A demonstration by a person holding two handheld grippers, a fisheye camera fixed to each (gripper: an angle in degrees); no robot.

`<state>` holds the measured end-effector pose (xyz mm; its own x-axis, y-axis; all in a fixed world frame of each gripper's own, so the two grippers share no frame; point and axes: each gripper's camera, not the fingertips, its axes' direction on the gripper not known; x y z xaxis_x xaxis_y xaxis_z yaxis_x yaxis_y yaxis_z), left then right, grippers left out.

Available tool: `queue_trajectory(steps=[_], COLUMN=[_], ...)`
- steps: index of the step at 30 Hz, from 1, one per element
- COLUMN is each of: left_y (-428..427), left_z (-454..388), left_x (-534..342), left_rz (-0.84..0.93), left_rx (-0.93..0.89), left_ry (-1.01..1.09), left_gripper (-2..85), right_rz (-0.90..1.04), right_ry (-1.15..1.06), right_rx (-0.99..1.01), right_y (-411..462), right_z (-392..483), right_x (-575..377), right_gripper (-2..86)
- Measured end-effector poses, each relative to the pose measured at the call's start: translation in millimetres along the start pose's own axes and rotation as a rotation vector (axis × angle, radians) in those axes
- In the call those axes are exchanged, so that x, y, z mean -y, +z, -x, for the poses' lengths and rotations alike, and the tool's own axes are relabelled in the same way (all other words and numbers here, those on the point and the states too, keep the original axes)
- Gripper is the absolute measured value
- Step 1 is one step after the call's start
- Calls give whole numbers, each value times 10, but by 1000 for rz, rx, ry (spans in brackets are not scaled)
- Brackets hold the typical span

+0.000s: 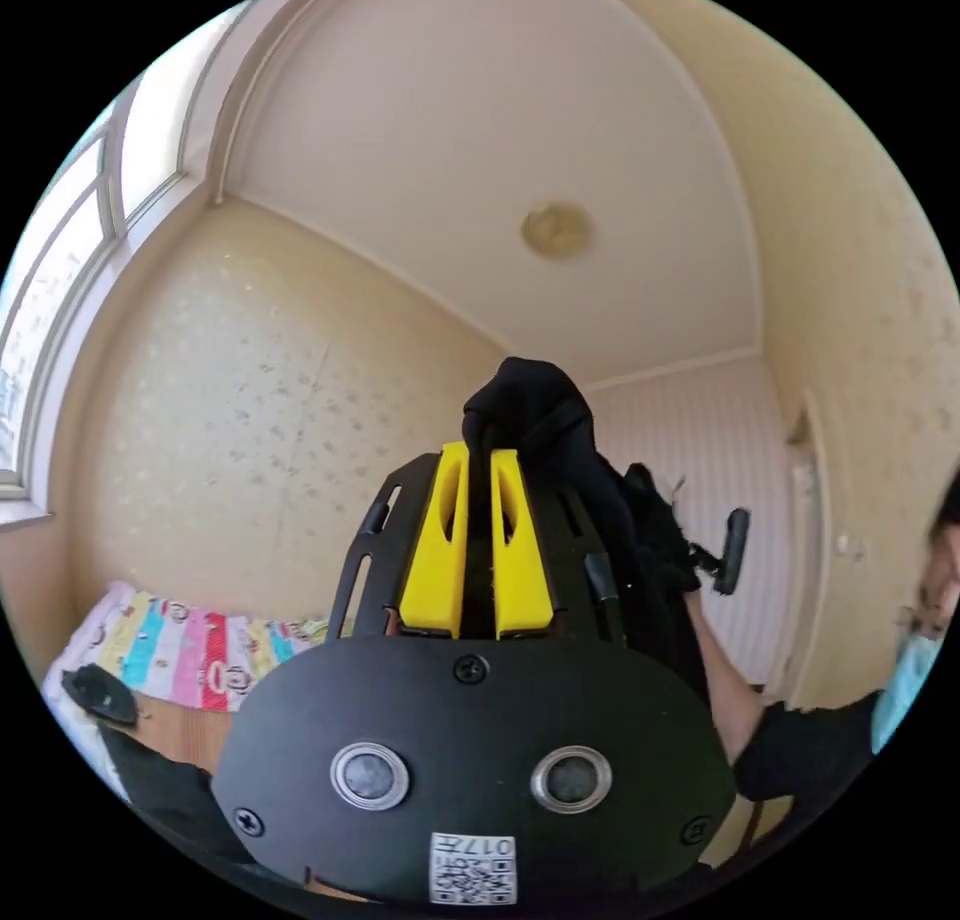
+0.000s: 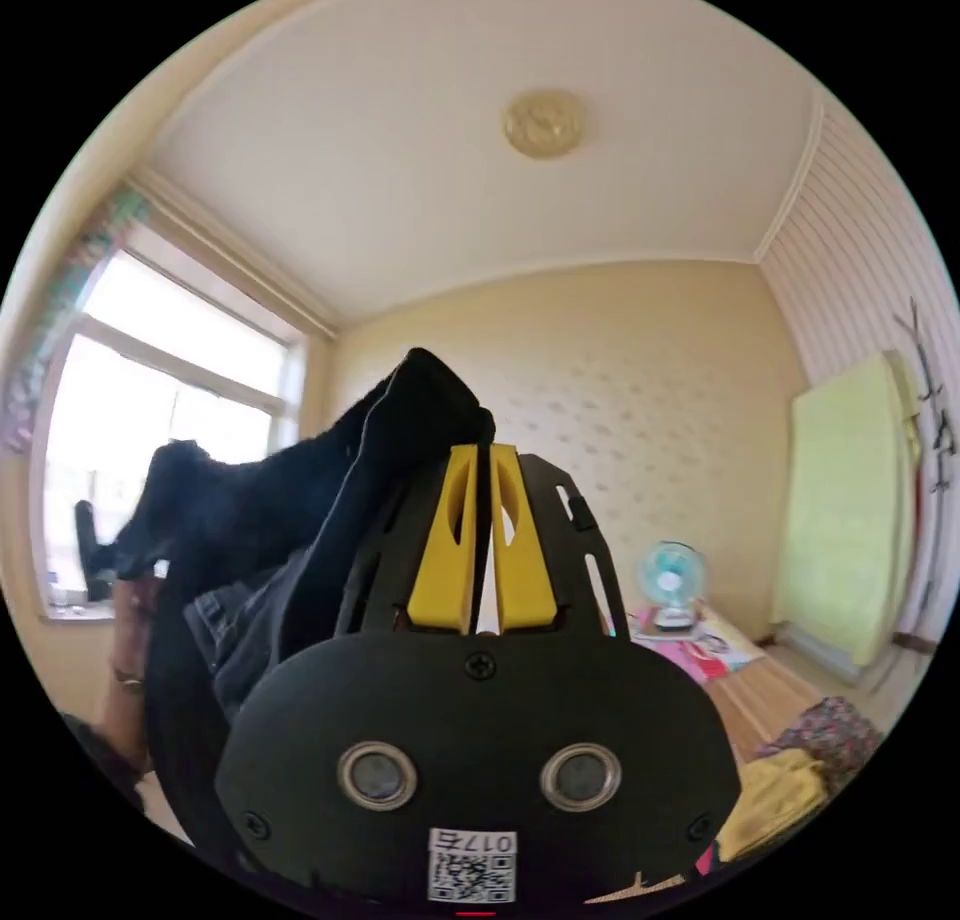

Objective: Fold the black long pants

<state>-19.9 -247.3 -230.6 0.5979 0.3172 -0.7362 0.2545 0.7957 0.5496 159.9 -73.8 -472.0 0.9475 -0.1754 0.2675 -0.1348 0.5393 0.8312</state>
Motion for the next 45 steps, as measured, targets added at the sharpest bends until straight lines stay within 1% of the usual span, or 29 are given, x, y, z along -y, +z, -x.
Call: queue_trajectory(steps=[1,2,3,4,5,6,7,8,9,10,11,13,14,16,19,23,26,27,29,30,31,32,34,35,37,39,41,43,45], left_y=[603,834,1101,1164,1166,1189,1255,1296,1369,1412,1417,1355,1324,1149,892,651,487,425,301,227,138,73,-202,-278,-600,-850,-1071,-1340,-1505], left_z=[342,504,776,960,1029,1126,1204,1246,1346,1478,1552,1838,1884,1962,1911,1853,1781,1711,1574,1499,1447,1437,1479,1499,1529,1490,1444,1412,1457], left_x=[60,28,-117,-350,-513,-891,-1354,-1612,-2178,-2780,-3071,-4236,-4497,-5371,-6082,-6561,-6912,-7025,-7078,-7118,-7172,-7191,-7254,-7259,-7299,-7335,-7364,-7345,-7236], left_rz=[84,138,208,193,171,166,232,282,387,489,535,704,739,849,916,972,1056,1064,1049,1079,1085,1075,1061,1060,1040,1014,999,947,850], left_rx=[76,119,235,283,269,204,158,156,183,212,217,136,111,108,116,166,206,193,218,271,258,242,171,158,127,121,118,148,161], left_ry=[-16,-29,-74,-103,-108,-77,-25,-6,10,-8,-32,-165,-193,-273,-306,-334,-397,-396,-353,-323,-322,-345,-470,-500,-567,-569,-558,-540,-543], left_gripper=[48,49,50,51,57,68,62,59,57,59,62,67,67,67,80,107,128,121,91,53,5,2,-6,-8,-9,-9,-8,-4,5], right_rz=[150,254,425,433,405,380,432,478,578,657,694,873,918,1033,1057,1050,1146,1107,1079,1081,1086,1084,1002,974,830,749,789,963,1009], right_ry=[-28,-25,75,202,240,239,181,146,76,33,21,-9,-16,-50,-64,0,108,107,74,66,103,135,354,426,712,855,898,812,719], right_rx=[-99,-143,-255,-261,-211,-94,-26,-13,-8,-7,-1,66,72,41,17,-34,-55,-37,-62,-50,-6,25,231,298,530,584,425,110,0], right_y=[869,1241,1752,1926,1959,2052,2196,2270,2387,2429,2428,2341,2290,1969,1402,865,704,609,515,503,496,486,349,303,70,-126,-295,-376,-380], right_z=[-95,-176,-418,-649,-724,-798,-806,-799,-781,-783,-790,-788,-773,-669,-507,-457,-584,-635,-742,-847,-1006,-1108,-1689,-1866,-2618,-3160,-3610,-3937,-4015], right_x=[147,148,37,-188,-331,-659,-1060,-1296,-1852,-2450,-2756,-3931,-4213,-5085,-5641,-5839,-5981,-5966,-5906,-5844,-5752,-5698,-5471,-5427,-5353,-5379,-5406,-5349,-5212], right_gripper=[46,51,53,55,56,57,57,58,62,69,73,80,83,96,122,142,138,130,79,51,33,29,21,20,19,19,22,30,41])
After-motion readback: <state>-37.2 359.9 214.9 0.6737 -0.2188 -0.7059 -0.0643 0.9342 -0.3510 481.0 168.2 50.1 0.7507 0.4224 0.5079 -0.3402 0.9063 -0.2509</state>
